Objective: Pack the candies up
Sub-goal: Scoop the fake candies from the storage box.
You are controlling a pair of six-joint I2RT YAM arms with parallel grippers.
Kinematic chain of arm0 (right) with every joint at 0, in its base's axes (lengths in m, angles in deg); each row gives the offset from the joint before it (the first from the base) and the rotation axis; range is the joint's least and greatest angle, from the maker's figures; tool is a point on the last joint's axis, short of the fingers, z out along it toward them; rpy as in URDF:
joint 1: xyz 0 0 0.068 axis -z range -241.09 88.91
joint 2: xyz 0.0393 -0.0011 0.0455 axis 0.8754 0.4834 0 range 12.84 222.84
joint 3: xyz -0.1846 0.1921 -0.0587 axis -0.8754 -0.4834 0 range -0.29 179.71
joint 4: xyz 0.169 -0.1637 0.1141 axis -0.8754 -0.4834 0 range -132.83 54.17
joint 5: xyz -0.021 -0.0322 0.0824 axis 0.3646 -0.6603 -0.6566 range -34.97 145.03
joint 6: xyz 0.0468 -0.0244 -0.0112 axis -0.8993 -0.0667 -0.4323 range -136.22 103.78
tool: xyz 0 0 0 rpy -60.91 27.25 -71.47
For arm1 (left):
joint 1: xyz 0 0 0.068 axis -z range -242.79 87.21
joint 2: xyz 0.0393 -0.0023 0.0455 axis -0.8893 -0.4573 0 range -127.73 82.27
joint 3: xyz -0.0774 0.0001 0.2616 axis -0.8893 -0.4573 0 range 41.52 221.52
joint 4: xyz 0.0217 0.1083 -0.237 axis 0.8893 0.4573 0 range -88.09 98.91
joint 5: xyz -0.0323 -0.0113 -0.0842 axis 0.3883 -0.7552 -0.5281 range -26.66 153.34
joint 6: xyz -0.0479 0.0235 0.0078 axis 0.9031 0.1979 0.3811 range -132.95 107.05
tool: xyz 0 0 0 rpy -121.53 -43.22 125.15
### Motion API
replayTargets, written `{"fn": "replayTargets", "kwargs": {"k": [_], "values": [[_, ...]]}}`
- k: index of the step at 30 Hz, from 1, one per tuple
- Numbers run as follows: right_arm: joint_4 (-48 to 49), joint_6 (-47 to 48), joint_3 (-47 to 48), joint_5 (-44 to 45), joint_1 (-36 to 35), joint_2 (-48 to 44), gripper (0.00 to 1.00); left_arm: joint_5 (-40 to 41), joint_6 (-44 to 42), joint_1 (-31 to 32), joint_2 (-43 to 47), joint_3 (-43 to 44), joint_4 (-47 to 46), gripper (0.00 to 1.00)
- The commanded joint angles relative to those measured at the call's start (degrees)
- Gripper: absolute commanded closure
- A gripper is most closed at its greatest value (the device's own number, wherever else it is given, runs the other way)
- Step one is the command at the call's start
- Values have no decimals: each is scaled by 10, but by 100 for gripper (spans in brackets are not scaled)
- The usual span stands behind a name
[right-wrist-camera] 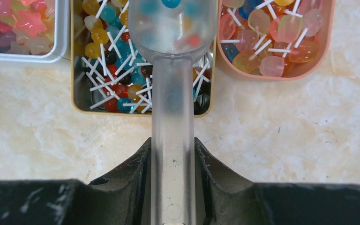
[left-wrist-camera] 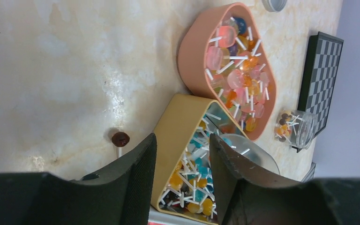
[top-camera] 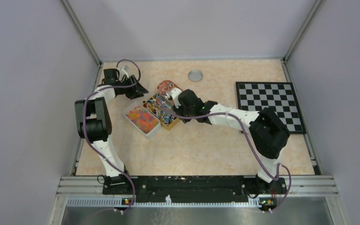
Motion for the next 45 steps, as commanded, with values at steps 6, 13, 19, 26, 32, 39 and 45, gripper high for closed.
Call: {"fn": "replayTargets", "kwargs": {"k": [6,13,19,26,32,39,45], "values": [[48,6,-29,-16,7,-82,100,7,-10,-5,96,13,1,43],[71,8,-75,-27,7,-127,100,7,0,-3,159,-4,-8,40],[121,-1,-138,-27,7,-185,100,-14,12,7,217,-34,-35,2],[203,-19,-235,-12,7,-282,100,8,15,34,297,-50,-37,1],[253,-32,-319,35,7,-383,100,46,20,107,367,-117,-82,1],[96,-96,-302,149,7,-462,100,78,2,141,425,-155,-64,1],[-73,-164,-268,239,7,-543,100,106,-18,164,469,-233,-74,1]]}}
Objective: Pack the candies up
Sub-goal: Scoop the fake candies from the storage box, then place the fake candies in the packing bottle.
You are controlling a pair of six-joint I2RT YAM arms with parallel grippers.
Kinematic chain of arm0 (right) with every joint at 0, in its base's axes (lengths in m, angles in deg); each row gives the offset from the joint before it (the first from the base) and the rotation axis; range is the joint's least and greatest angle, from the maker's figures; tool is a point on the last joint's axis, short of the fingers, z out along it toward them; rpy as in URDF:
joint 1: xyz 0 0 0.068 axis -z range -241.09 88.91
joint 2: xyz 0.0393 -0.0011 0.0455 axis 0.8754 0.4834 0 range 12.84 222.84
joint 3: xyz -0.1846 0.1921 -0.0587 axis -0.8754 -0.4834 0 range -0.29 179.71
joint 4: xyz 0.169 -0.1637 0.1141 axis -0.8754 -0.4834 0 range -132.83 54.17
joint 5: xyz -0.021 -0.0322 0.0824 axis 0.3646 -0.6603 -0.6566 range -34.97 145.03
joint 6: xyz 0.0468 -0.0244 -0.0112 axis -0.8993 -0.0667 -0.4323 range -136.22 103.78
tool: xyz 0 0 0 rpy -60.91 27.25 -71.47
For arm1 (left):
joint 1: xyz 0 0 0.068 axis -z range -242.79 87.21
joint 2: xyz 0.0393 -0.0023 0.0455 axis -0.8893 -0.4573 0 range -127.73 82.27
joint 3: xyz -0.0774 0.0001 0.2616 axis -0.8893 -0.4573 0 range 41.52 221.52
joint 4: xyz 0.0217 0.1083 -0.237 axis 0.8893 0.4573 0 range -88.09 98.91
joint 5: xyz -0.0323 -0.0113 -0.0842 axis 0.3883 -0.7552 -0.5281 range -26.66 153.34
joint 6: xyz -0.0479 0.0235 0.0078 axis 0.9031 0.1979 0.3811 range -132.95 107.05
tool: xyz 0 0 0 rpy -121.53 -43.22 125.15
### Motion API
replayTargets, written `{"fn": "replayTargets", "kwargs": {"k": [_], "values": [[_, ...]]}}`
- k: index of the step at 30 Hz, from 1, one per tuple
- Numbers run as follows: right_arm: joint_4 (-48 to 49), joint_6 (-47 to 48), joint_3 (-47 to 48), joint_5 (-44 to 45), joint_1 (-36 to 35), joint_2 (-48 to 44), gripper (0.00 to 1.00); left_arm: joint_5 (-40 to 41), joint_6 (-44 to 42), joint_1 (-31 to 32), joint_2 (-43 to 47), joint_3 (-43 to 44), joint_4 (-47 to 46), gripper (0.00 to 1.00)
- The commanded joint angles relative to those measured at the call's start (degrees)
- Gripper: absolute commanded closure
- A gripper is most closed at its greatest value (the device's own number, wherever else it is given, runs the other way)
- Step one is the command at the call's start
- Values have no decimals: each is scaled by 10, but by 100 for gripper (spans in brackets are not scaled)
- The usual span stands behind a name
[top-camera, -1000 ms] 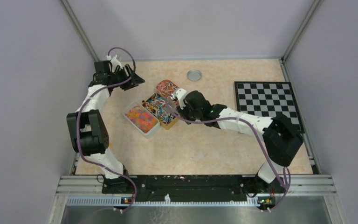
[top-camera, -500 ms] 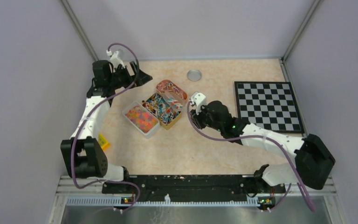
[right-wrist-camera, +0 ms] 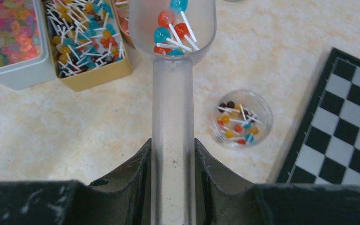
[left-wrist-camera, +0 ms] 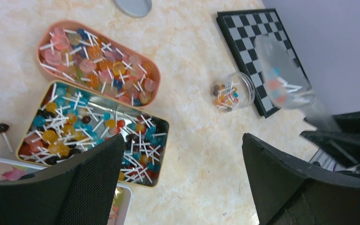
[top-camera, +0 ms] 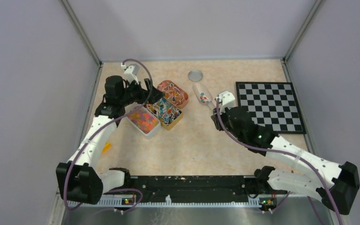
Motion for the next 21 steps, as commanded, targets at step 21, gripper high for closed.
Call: {"fn": "replayTargets", "kwargs": {"k": [21], "values": [[-447,-244,148,121,4,-41,100,13,-50,37,36,-53,5,1]]}}
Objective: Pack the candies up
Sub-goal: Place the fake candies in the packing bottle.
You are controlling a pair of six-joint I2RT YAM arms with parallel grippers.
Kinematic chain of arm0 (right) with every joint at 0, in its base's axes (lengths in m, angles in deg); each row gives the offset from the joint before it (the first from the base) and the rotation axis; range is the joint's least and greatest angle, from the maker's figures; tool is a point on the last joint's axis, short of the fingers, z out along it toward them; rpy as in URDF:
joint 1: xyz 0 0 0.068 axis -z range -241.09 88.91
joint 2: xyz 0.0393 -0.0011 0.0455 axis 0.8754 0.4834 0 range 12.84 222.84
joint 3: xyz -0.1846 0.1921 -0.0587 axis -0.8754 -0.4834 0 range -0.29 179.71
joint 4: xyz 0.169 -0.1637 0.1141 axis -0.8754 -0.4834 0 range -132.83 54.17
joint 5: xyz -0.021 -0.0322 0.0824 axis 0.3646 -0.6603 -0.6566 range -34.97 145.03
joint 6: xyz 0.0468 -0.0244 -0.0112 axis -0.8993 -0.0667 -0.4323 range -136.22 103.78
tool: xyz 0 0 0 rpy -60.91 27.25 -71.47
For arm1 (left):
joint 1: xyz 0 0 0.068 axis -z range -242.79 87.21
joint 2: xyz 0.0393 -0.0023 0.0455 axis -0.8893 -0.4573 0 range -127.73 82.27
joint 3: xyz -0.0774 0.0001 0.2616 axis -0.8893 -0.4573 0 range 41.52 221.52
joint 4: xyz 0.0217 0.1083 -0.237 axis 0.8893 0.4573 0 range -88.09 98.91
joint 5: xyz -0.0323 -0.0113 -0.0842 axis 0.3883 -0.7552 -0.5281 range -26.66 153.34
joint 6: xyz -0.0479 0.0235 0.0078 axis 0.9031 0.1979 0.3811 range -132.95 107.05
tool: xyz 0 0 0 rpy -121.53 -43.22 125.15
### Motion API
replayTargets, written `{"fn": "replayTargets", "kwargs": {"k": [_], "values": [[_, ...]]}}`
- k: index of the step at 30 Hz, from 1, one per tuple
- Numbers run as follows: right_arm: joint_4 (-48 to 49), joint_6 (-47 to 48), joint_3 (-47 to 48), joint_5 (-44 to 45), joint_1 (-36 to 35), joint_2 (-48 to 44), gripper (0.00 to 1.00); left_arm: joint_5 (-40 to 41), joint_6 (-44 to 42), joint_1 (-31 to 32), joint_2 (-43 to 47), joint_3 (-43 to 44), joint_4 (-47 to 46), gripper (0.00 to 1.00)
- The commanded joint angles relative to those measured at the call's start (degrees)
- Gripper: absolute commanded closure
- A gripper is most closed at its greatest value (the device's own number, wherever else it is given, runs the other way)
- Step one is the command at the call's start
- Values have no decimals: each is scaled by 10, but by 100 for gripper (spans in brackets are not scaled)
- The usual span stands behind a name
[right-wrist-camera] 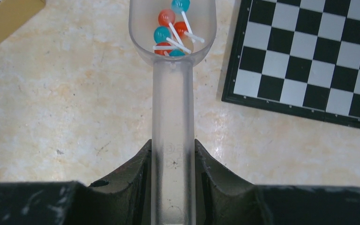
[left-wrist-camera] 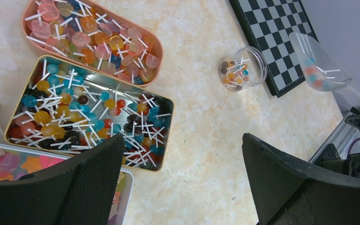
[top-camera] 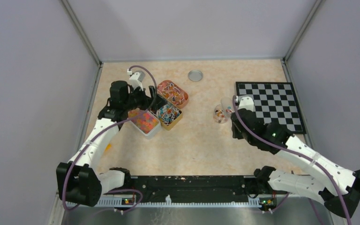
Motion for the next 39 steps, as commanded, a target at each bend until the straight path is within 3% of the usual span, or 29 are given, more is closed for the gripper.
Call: {"fn": "replayTargets", "kwargs": {"k": [1,39], "values": [[-33,-21,44,0,5,29,100,-7,-12,4,16,3,-9,1],[-126,59,124,-147,112,165,100,-6,-28,6,16,9,14,1]]}}
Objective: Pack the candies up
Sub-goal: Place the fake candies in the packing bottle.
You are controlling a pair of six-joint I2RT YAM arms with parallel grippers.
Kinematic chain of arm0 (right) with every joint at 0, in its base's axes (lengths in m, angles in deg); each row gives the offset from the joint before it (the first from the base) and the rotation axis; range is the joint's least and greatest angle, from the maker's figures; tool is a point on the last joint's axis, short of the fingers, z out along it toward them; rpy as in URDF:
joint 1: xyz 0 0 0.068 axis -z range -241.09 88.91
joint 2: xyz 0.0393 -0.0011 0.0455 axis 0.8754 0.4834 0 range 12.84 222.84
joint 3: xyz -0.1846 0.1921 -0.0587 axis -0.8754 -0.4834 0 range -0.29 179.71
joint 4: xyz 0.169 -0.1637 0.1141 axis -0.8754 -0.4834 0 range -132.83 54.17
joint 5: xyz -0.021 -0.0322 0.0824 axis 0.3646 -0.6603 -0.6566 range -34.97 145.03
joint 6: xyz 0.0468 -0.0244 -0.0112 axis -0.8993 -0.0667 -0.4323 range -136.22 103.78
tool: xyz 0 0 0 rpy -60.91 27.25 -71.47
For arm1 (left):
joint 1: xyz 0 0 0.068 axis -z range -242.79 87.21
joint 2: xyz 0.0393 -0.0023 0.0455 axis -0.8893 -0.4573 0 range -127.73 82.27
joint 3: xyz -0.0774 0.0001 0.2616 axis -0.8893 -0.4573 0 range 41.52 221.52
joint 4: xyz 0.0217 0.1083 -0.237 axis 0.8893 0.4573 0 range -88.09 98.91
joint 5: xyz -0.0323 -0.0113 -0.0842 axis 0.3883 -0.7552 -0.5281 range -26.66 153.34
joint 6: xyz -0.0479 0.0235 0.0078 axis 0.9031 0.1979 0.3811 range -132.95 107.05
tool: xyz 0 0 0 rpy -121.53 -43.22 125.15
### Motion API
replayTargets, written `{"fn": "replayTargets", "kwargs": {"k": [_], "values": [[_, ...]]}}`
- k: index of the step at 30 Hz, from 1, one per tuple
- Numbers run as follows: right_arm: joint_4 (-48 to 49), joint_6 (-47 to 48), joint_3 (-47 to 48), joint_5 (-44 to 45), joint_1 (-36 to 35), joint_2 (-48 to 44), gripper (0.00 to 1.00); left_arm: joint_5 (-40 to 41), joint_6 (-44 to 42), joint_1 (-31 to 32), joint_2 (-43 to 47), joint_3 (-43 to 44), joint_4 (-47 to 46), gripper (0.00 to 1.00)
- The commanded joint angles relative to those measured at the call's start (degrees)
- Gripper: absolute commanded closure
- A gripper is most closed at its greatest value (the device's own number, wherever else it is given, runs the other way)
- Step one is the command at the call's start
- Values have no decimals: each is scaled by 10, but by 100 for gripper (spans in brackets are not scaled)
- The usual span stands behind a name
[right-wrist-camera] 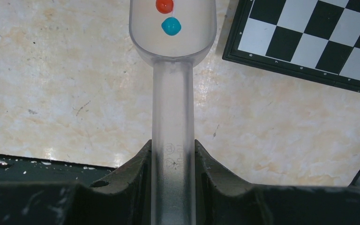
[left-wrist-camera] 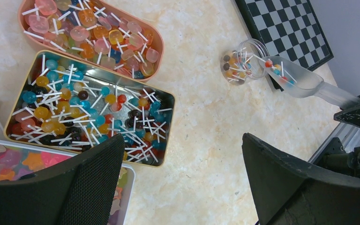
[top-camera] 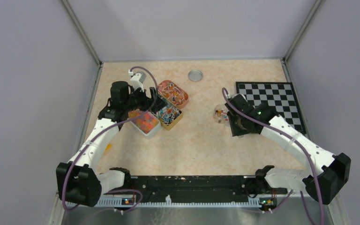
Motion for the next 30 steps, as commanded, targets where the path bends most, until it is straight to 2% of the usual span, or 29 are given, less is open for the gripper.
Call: {"fn": "replayTargets", "kwargs": {"k": [1,30], "values": [[-10,21,36,-9,12,10,100,-6,-11,2,15,9,-2,1],[-63,57,92,-37,34,56,100,9,-22,2,14,6,7,1]]}}
